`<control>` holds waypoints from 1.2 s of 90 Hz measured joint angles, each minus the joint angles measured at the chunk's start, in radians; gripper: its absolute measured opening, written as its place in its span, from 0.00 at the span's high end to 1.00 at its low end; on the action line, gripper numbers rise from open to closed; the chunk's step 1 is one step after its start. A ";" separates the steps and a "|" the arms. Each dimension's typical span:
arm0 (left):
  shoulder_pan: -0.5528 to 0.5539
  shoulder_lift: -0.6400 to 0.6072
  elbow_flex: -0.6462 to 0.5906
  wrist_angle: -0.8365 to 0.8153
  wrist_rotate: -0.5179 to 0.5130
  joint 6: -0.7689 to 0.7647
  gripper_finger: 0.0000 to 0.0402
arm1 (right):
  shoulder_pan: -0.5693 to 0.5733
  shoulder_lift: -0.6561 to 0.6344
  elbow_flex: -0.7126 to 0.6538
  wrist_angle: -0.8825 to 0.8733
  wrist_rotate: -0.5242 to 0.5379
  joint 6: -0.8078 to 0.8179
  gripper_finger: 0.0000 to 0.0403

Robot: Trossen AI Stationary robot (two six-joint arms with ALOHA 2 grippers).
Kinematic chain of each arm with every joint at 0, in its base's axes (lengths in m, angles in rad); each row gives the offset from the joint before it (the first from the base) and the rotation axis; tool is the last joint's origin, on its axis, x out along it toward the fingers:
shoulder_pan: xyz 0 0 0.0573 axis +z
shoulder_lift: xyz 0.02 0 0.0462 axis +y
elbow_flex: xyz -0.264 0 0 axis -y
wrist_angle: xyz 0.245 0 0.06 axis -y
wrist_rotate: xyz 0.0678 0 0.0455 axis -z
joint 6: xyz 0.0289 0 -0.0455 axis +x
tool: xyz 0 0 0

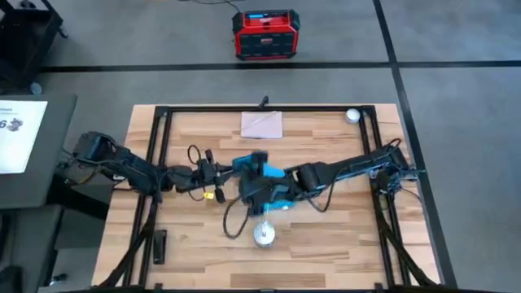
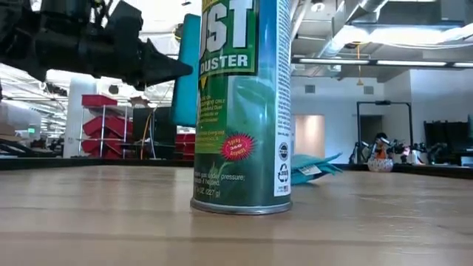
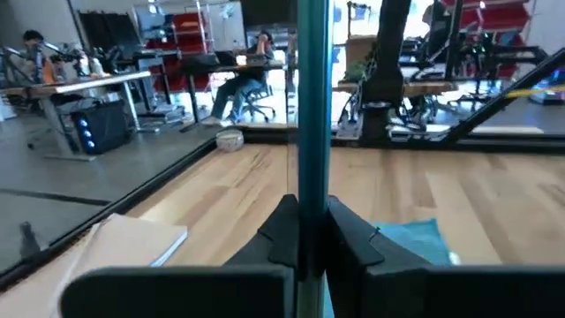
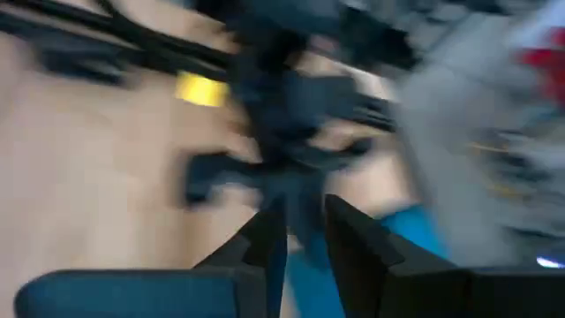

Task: Apply microfiber cloth
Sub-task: Wipe the back of the tablet with a blue microfiber cloth

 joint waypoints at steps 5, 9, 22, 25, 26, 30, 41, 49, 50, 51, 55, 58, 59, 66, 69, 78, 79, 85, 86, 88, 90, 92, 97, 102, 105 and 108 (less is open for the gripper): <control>0.049 -0.010 0.000 -0.024 0.068 -0.003 0.99 | -0.013 -0.030 0.000 -0.050 0.059 0.007 0.83; 0.089 -0.013 0.000 -0.034 0.112 -0.007 0.99 | -0.023 -0.057 0.000 -0.114 0.090 0.033 0.83; 0.198 -0.013 0.000 -0.035 0.238 -0.013 0.99 | -0.044 -0.169 0.001 -0.383 0.160 0.211 0.85; 0.216 -0.013 0.000 -0.035 0.266 -0.013 0.99 | -0.045 -0.198 0.001 -0.459 0.174 0.265 0.86; 0.222 -0.013 0.000 -0.035 0.275 -0.013 0.99 | -0.046 -0.206 0.001 -0.484 0.179 0.284 0.86; 0.242 -0.013 0.000 -0.036 0.305 -0.011 0.99 | -0.047 -0.241 0.001 -0.576 0.200 0.363 0.88; 0.289 -0.013 0.000 -0.044 0.367 -0.001 0.99 | -0.008 -0.356 -0.056 -0.764 0.283 0.578 0.92; 0.325 -0.013 0.000 -0.042 0.410 0.001 0.99 | 0.027 -0.453 -0.189 -0.778 0.300 0.696 0.95; 0.329 -0.013 0.000 -0.043 0.414 0.001 0.99 | 0.030 -0.465 -0.209 -0.772 0.300 0.707 0.95; 0.333 -0.013 0.000 -0.043 0.417 0.000 0.99 | 0.033 -0.477 -0.230 -0.765 0.300 0.717 0.96; 0.351 -0.013 0.000 -0.044 0.436 0.000 0.99 | 0.047 -0.524 -0.324 -0.730 0.297 0.761 0.97; 0.363 -0.013 0.000 -0.044 0.452 -0.002 0.99 | 0.055 -0.560 -0.401 -0.692 0.292 0.787 0.97; 0.367 -0.013 0.000 -0.043 0.456 -0.002 0.99 | 0.057 -0.570 -0.426 -0.677 0.288 0.792 0.97; 0.392 -0.013 0.000 -0.043 0.483 -0.011 0.99 | 0.064 -0.643 -0.600 -0.538 0.242 0.808 0.98; 0.403 -0.013 0.001 -0.044 0.492 -0.015 0.99 | 0.062 -0.670 -0.674 -0.459 0.221 0.806 0.98; 0.429 -0.013 0.008 -0.053 0.507 -0.019 0.99 | 0.038 -0.726 -0.857 -0.192 0.124 0.738 0.98; 0.431 -0.013 0.008 -0.055 0.508 -0.020 0.99 | 0.034 -0.730 -0.873 -0.161 0.109 0.726 0.98; 0.447 -0.013 0.011 -0.064 0.512 -0.021 0.99 | 0.008 -0.745 -0.963 0.031 0.011 0.653 0.98; 0.449 -0.013 0.011 -0.064 0.512 -0.021 0.99 | 0.002 -0.746 -0.976 0.066 -0.008 0.642 0.98; 0.454 -0.013 0.011 -0.065 0.514 -0.021 0.99 | -0.008 -0.747 -0.999 0.134 -0.048 0.619 0.98; 0.460 -0.013 0.011 -0.065 0.516 -0.022 0.99 | -0.020 -0.747 -1.020 0.200 -0.087 0.597 0.98; 0.466 -0.013 0.011 -0.063 0.519 -0.023 0.99 | -0.030 -0.745 -1.040 0.264 -0.129 0.577 0.98; 0.478 -0.013 0.011 -0.062 0.526 -0.030 0.99 | -0.056 -0.740 -1.091 0.445 -0.238 0.529 0.98; 0.487 -0.013 0.011 -0.063 0.534 -0.035 0.99 | -0.086 -0.725 -1.137 0.631 -0.354 0.486 0.98; 0.491 -0.013 0.011 -0.064 0.536 -0.036 0.99 | -0.102 -0.714 -1.163 0.737 -0.431 0.465 0.98; 0.494 -0.013 0.011 -0.065 0.538 -0.036 0.99 | -0.120 -0.702 -1.186 0.815 -0.499 0.450 0.98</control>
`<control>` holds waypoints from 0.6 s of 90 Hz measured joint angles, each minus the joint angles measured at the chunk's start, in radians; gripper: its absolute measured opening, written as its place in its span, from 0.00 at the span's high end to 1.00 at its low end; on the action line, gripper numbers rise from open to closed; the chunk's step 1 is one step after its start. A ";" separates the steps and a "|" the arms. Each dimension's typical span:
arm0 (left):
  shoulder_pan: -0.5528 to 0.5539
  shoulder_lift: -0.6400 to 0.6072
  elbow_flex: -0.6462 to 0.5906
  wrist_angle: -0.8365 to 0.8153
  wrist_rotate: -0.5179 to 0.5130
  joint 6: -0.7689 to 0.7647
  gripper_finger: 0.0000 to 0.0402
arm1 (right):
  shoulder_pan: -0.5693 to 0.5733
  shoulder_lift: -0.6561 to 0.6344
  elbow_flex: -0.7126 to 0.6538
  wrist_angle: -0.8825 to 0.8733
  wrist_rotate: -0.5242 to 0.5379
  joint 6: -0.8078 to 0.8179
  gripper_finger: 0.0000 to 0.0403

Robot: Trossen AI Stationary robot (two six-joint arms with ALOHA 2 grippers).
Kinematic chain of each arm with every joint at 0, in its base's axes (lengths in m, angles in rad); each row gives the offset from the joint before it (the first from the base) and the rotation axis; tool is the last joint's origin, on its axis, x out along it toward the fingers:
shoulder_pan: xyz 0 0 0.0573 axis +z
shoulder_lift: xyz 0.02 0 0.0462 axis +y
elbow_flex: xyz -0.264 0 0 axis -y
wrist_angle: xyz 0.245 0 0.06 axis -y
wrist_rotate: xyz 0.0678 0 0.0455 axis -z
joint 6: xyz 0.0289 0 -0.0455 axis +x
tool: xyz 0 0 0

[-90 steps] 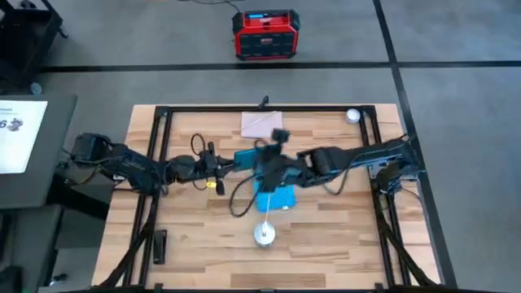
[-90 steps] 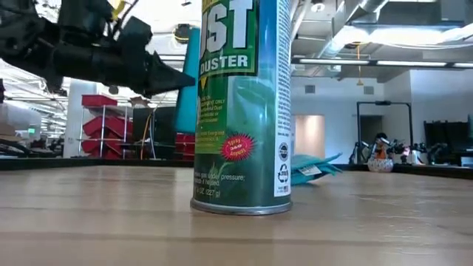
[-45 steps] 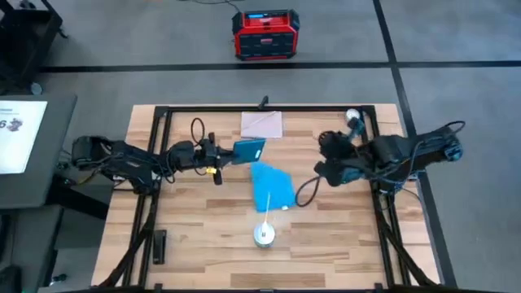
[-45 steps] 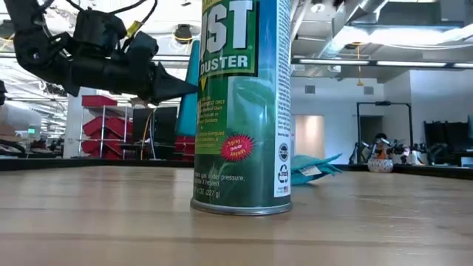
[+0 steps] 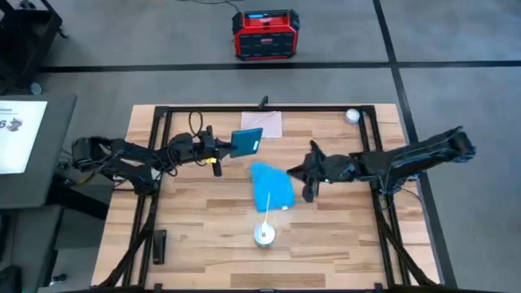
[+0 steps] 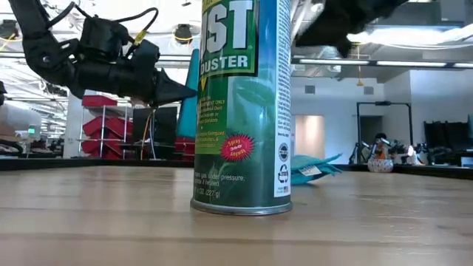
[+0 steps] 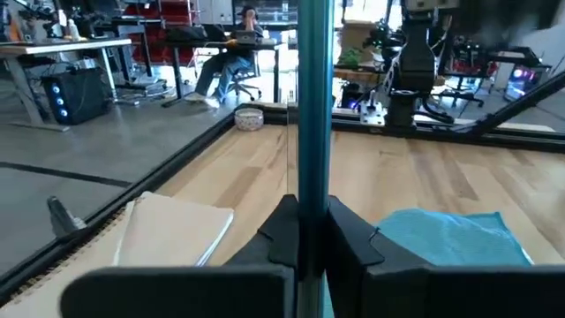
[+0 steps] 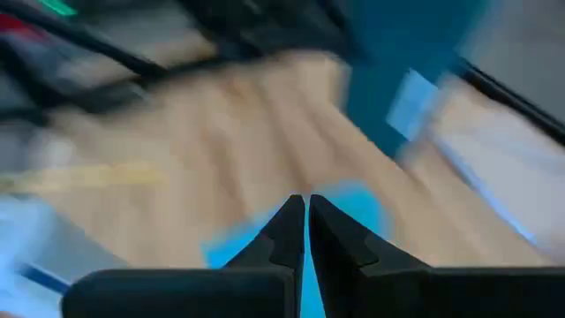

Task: Apply microfiber cloth
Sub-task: Wipe the back of the tablet with a blue microfiber cloth

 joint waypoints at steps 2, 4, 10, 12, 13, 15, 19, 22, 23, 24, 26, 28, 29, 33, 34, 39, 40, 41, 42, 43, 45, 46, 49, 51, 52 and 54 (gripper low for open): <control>0.002 0.000 0.000 0.000 0.001 0.000 0.99 | -0.012 0.010 -0.012 0.041 -0.038 -0.004 0.98; 0.003 0.000 0.000 0.000 0.002 0.000 0.99 | -0.024 0.019 -0.022 0.076 -0.074 -0.010 0.98; 0.008 0.000 0.000 -0.003 0.006 0.002 0.99 | -0.058 0.041 -0.040 0.088 -0.122 -0.015 0.99; 0.009 0.000 0.000 -0.005 0.006 0.002 0.99 | -0.069 0.050 -0.042 0.069 -0.123 -0.015 0.99; 0.010 0.000 0.000 -0.006 0.006 0.002 0.99 | -0.075 0.054 -0.042 0.059 -0.123 -0.015 0.99; 0.012 0.000 0.000 -0.008 0.007 0.002 0.99 | -0.087 0.062 -0.042 0.039 -0.123 -0.015 0.99; 0.015 0.000 0.000 -0.014 0.011 0.003 0.99 | -0.106 0.082 -0.044 0.012 -0.122 -0.016 0.99; 0.017 0.000 0.000 -0.017 0.018 0.002 0.99 | -0.118 0.097 -0.044 0.008 -0.120 -0.022 0.98; 0.018 0.000 0.000 -0.018 0.020 0.002 0.99 | -0.121 0.101 -0.044 0.009 -0.120 -0.023 0.98; 0.018 0.000 0.000 -0.018 0.022 0.002 0.99 | -0.125 0.105 -0.044 0.010 -0.120 -0.026 0.98; 0.020 0.000 0.000 -0.020 0.025 0.001 0.99 | -0.130 0.110 -0.041 0.009 -0.122 -0.037 0.96; 0.021 0.000 0.000 -0.020 0.027 0.000 0.99 | -0.132 0.116 -0.037 0.003 -0.127 -0.050 0.95; 0.021 0.000 0.000 -0.020 0.028 0.000 0.99 | -0.132 0.119 -0.033 -0.001 -0.131 -0.058 0.94; 0.023 0.000 0.000 -0.020 0.028 0.000 0.99 | -0.136 0.132 -0.010 -0.023 -0.143 -0.084 0.91; 0.024 0.000 0.000 -0.020 0.029 0.000 0.99 | -0.136 0.135 -0.004 -0.029 -0.145 -0.088 0.90; 0.025 0.000 0.000 -0.021 0.029 -0.001 0.99 | -0.134 0.148 0.028 -0.078 -0.146 -0.101 0.85; 0.025 0.000 0.000 -0.022 0.029 -0.001 0.99 | -0.134 0.152 0.035 -0.090 -0.146 -0.101 0.84; 0.025 0.000 0.000 -0.022 0.029 -0.001 0.99 | -0.134 0.157 0.042 -0.103 -0.146 -0.101 0.82; 0.025 0.000 0.000 -0.022 0.028 -0.001 0.99 | -0.134 0.162 0.050 -0.115 -0.146 -0.101 0.81; 0.025 0.000 0.000 -0.022 0.028 -0.001 0.99 | -0.132 0.167 0.058 -0.126 -0.146 -0.101 0.80; 0.025 0.000 0.000 -0.023 0.028 -0.001 0.99 | -0.130 0.177 0.074 -0.149 -0.145 -0.101 0.78; 0.025 0.000 0.000 -0.024 0.028 -0.002 0.99 | -0.129 0.183 0.081 -0.161 -0.145 -0.101 0.76; 0.025 0.000 0.000 -0.026 0.028 -0.002 0.99 | -0.126 0.203 0.102 -0.198 -0.144 -0.101 0.73; 0.025 0.000 0.000 -0.027 0.028 -0.003 0.99 | -0.124 0.218 0.114 -0.222 -0.139 -0.101 0.70; 0.025 0.000 0.000 -0.028 0.028 -0.003 0.99 | -0.123 0.226 0.119 -0.231 -0.136 -0.102 0.69; 0.025 0.000 0.000 -0.032 0.026 -0.003 0.98 | -0.120 0.241 0.131 -0.245 -0.130 -0.101 0.67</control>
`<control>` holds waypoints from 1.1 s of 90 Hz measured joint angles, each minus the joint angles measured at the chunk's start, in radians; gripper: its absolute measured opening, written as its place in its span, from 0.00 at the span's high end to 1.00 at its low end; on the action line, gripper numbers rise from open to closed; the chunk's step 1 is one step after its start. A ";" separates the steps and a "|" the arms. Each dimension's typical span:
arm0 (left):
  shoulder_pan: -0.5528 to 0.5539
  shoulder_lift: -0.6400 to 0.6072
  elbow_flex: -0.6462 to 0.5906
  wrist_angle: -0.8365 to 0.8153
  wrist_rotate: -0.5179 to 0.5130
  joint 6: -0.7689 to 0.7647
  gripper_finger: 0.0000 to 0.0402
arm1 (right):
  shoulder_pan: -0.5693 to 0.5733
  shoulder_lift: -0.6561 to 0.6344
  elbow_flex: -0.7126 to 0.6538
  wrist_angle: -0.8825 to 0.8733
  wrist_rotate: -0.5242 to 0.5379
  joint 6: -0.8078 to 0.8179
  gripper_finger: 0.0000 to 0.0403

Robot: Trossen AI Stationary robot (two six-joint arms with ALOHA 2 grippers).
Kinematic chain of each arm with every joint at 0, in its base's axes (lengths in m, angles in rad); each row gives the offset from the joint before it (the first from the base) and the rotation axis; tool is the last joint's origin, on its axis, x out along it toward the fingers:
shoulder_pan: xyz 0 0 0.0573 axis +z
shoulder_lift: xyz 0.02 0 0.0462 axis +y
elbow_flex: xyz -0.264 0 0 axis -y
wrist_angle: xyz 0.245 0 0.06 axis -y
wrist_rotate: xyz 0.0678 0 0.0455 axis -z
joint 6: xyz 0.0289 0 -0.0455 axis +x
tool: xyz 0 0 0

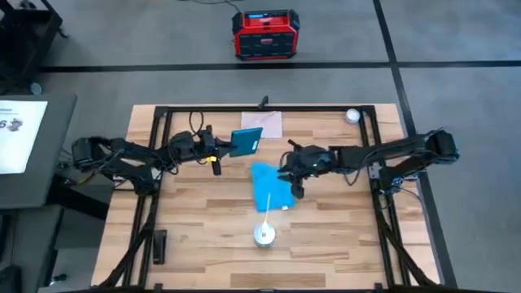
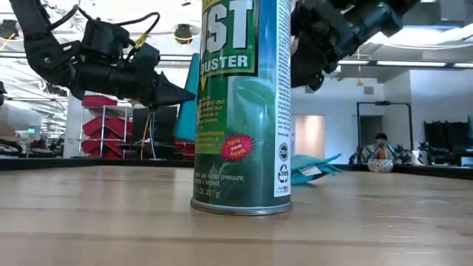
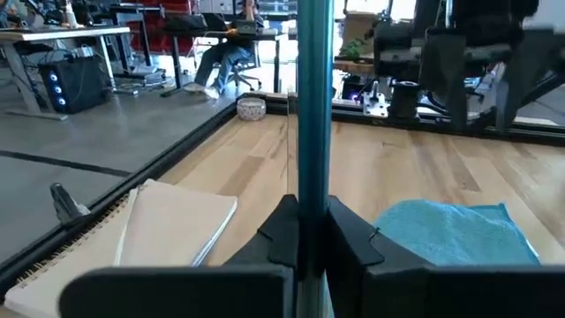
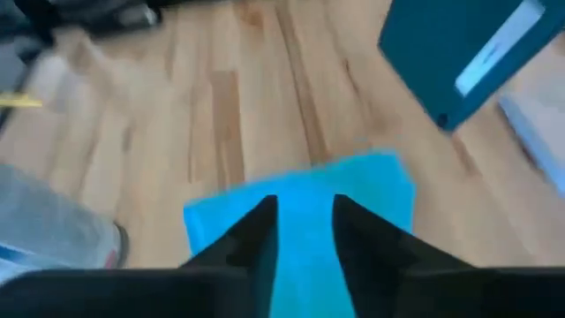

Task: Apply microfiber cloth
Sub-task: Wipe the back of the tablet with a blue microfiber cloth

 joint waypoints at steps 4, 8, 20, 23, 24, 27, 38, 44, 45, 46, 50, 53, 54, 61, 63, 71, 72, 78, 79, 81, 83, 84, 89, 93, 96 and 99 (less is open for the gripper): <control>0.000 0.000 0.000 -0.009 -0.013 0.002 0.99 | 0.006 0.035 0.021 -0.015 0.012 0.000 0.62; 0.000 0.000 0.000 -0.017 -0.038 0.002 0.99 | 0.011 0.070 0.038 -0.029 0.017 -0.001 0.57; 0.002 0.000 0.000 -0.036 -0.068 0.009 0.99 | 0.022 0.158 0.090 -0.046 0.023 0.011 0.46; 0.001 0.000 0.000 -0.037 -0.063 0.010 0.99 | 0.024 0.175 0.100 -0.049 0.031 0.019 0.44; 0.001 0.000 0.000 -0.037 -0.062 0.010 0.99 | 0.025 0.180 0.103 -0.050 0.034 0.022 0.44; 0.001 0.000 0.000 -0.036 -0.058 0.010 0.99 | 0.029 0.195 0.112 -0.058 0.039 0.024 0.43; 0.001 0.000 0.000 -0.026 -0.058 0.011 0.99 | 0.040 0.244 0.134 -0.119 0.074 0.024 0.42; 0.001 0.000 0.000 -0.028 -0.060 0.014 0.99 | 0.046 0.271 0.136 -0.150 0.088 0.025 0.42; 0.001 0.000 0.000 -0.029 -0.060 0.014 0.99 | 0.047 0.275 0.136 -0.152 0.091 0.027 0.42; 0.001 0.000 0.000 -0.030 -0.060 0.014 0.99 | 0.047 0.279 0.136 -0.154 0.092 0.028 0.42; 0.001 0.000 0.000 -0.032 -0.059 0.014 0.99 | 0.049 0.298 0.136 -0.155 0.094 0.036 0.43; 0.001 0.000 0.000 -0.032 -0.059 0.014 0.99 | 0.050 0.313 0.136 -0.150 0.094 0.045 0.43; 0.001 0.000 0.000 -0.032 -0.059 0.014 0.99 | 0.050 0.318 0.137 -0.148 0.094 0.046 0.43; 0.001 0.000 0.000 -0.033 -0.059 0.013 0.99 | 0.051 0.356 0.137 -0.126 0.094 0.058 0.44; 0.001 0.000 0.000 -0.033 -0.059 0.012 0.99 | 0.051 0.369 0.137 -0.117 0.098 0.066 0.45; 0.001 0.000 0.000 -0.034 -0.059 0.006 0.99 | 0.052 0.423 0.140 -0.069 0.139 0.083 0.56; 0.001 0.000 0.000 -0.034 -0.059 0.005 0.99 | 0.052 0.428 0.141 -0.064 0.149 0.082 0.58; 0.001 0.000 0.000 -0.035 -0.059 0.003 0.99 | 0.052 0.461 0.144 -0.033 0.197 0.081 0.78; 0.001 0.000 0.000 -0.034 -0.059 0.003 0.99 | 0.052 0.466 0.144 -0.027 0.204 0.080 0.81; 0.001 0.000 0.000 -0.034 -0.059 0.003 0.99 | 0.052 0.474 0.144 -0.018 0.218 0.074 0.88; 0.001 0.000 0.000 -0.034 -0.059 0.003 0.99 | 0.052 0.480 0.144 -0.005 0.232 0.063 0.92; 0.001 0.000 0.000 -0.034 -0.059 0.003 0.99 | 0.052 0.482 0.144 0.002 0.239 0.057 0.93; 0.001 0.000 0.000 -0.034 -0.059 0.002 0.99 | 0.054 0.484 0.143 0.036 0.274 0.045 0.96; 0.001 0.000 0.000 -0.034 -0.060 0.003 0.99 | 0.054 0.484 0.139 0.061 0.286 0.035 0.97; 0.002 0.000 0.000 -0.033 -0.060 0.001 0.99 | 0.052 0.477 0.139 0.075 0.289 0.028 0.98; 0.002 0.000 0.000 -0.031 -0.060 -0.003 0.99 | 0.051 0.465 0.137 0.077 0.297 0.024 0.98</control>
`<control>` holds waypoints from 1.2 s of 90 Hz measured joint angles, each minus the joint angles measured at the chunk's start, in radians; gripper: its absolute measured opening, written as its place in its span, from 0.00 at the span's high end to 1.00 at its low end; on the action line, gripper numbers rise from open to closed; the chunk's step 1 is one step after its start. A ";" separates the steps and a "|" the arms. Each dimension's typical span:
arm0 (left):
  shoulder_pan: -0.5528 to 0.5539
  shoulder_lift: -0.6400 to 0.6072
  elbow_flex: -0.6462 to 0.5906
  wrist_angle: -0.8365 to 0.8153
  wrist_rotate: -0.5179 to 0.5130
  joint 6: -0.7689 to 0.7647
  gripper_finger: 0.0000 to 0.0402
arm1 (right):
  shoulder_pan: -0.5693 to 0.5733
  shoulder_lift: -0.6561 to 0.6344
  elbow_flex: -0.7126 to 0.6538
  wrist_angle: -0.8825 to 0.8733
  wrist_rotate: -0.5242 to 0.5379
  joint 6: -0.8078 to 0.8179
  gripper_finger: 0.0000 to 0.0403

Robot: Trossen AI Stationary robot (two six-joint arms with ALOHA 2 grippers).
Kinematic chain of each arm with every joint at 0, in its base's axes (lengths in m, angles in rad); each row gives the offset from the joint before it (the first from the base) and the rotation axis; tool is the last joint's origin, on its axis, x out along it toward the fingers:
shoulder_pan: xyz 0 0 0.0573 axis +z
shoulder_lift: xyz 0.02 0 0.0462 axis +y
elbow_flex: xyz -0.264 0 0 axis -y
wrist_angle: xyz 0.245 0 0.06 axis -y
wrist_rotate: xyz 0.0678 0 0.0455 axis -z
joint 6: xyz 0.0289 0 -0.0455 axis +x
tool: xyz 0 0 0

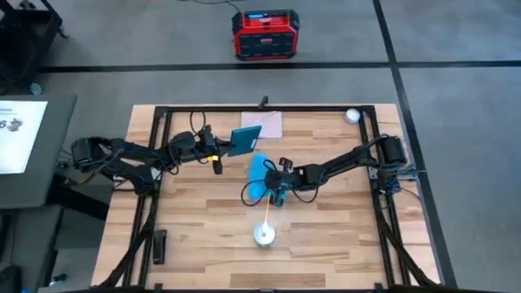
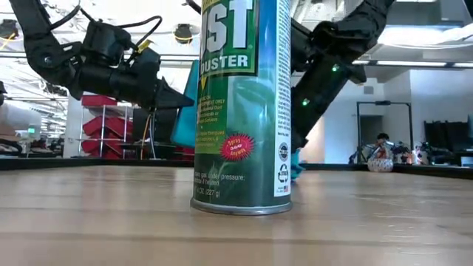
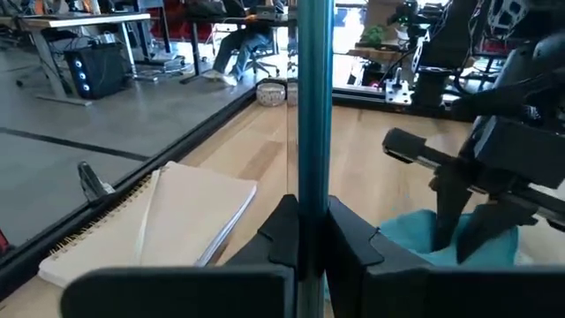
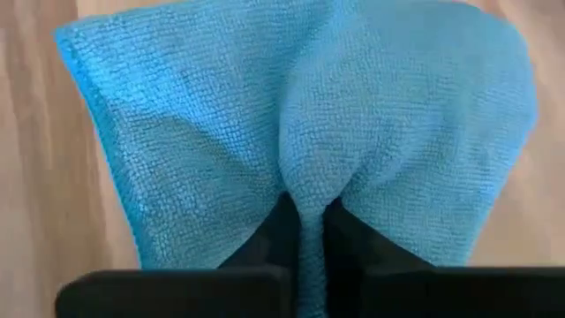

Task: Apply microfiber cloth
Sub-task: Wipe the back of the tablet with a blue microfiber cloth

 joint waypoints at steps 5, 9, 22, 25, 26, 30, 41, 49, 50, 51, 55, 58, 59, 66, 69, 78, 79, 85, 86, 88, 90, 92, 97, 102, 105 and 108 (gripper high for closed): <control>0.001 0.000 0.000 0.008 -0.001 -0.004 0.99 | 0.000 -0.023 -0.001 -0.008 0.034 -0.004 0.99; 0.001 0.000 0.000 0.019 -0.002 -0.005 0.99 | -0.001 -0.051 0.002 -0.008 0.065 -0.008 0.99; 0.001 0.000 0.000 0.058 -0.001 -0.011 0.99 | 0.011 -0.154 0.026 0.019 0.177 -0.040 0.99; 0.001 0.000 0.000 0.066 -0.001 -0.016 0.99 | 0.016 -0.174 0.032 0.019 0.202 -0.055 0.99; 0.001 0.000 0.000 0.069 -0.001 -0.018 0.99 | 0.017 -0.180 0.034 0.018 0.209 -0.059 0.99; 0.001 0.000 0.000 0.076 -0.001 -0.026 0.99 | 0.023 -0.202 0.049 0.018 0.231 -0.075 0.99; -0.001 0.000 0.000 0.119 0.016 -0.064 0.99 | 0.024 -0.243 0.094 0.035 0.275 -0.122 1.00; -0.017 0.000 0.006 0.166 0.038 -0.105 0.99 | 0.015 -0.243 0.120 0.058 0.318 -0.183 1.00; -0.020 0.000 0.008 0.170 0.038 -0.109 0.99 | 0.012 -0.242 0.123 0.060 0.322 -0.191 1.00; -0.023 0.000 0.010 0.174 0.039 -0.113 0.99 | 0.010 -0.241 0.127 0.062 0.324 -0.199 1.00; -0.038 0.000 0.015 0.189 0.042 -0.123 0.99 | 0.000 -0.241 0.141 0.078 0.326 -0.227 1.00; -0.048 0.000 0.022 0.198 0.045 -0.127 0.99 | -0.008 -0.241 0.151 0.094 0.326 -0.242 1.00; -0.052 0.000 0.026 0.200 0.045 -0.127 0.99 | -0.011 -0.241 0.154 0.102 0.326 -0.249 1.00; -0.076 0.000 0.051 0.205 0.039 -0.134 0.99 | -0.032 -0.243 0.168 0.153 0.337 -0.307 1.00; -0.085 0.000 0.058 0.205 0.031 -0.135 0.99 | -0.040 -0.243 0.172 0.178 0.349 -0.341 1.00; -0.097 0.000 0.076 0.205 0.016 -0.137 0.99 | -0.063 -0.241 0.190 0.252 0.360 -0.428 1.00; -0.097 0.000 0.078 0.205 0.015 -0.138 0.99 | -0.066 -0.242 0.193 0.258 0.360 -0.435 1.00; -0.097 0.000 0.082 0.209 0.012 -0.141 0.99 | -0.078 -0.243 0.209 0.269 0.360 -0.452 1.00; -0.097 0.000 0.082 0.209 0.011 -0.142 0.99 | -0.080 -0.243 0.210 0.270 0.360 -0.452 1.00; -0.097 0.000 0.082 0.209 0.007 -0.142 0.99 | -0.082 -0.243 0.211 0.270 0.360 -0.452 1.00; -0.097 0.000 0.082 0.208 0.005 -0.143 0.99 | -0.084 -0.243 0.212 0.269 0.360 -0.453 1.00; -0.097 0.000 0.082 0.206 0.005 -0.143 0.99 | -0.085 -0.243 0.212 0.270 0.361 -0.457 1.00; -0.097 0.000 0.082 0.204 0.005 -0.145 0.99 | -0.089 -0.242 0.212 0.287 0.364 -0.482 1.00; -0.097 0.000 0.082 0.205 0.007 -0.145 0.99 | -0.092 -0.241 0.212 0.327 0.365 -0.512 1.00; -0.097 0.000 0.082 0.203 0.009 -0.146 0.99 | -0.094 -0.242 0.212 0.352 0.366 -0.528 1.00; -0.098 0.000 0.082 0.198 0.012 -0.151 0.99 | -0.096 -0.243 0.213 0.375 0.367 -0.540 1.00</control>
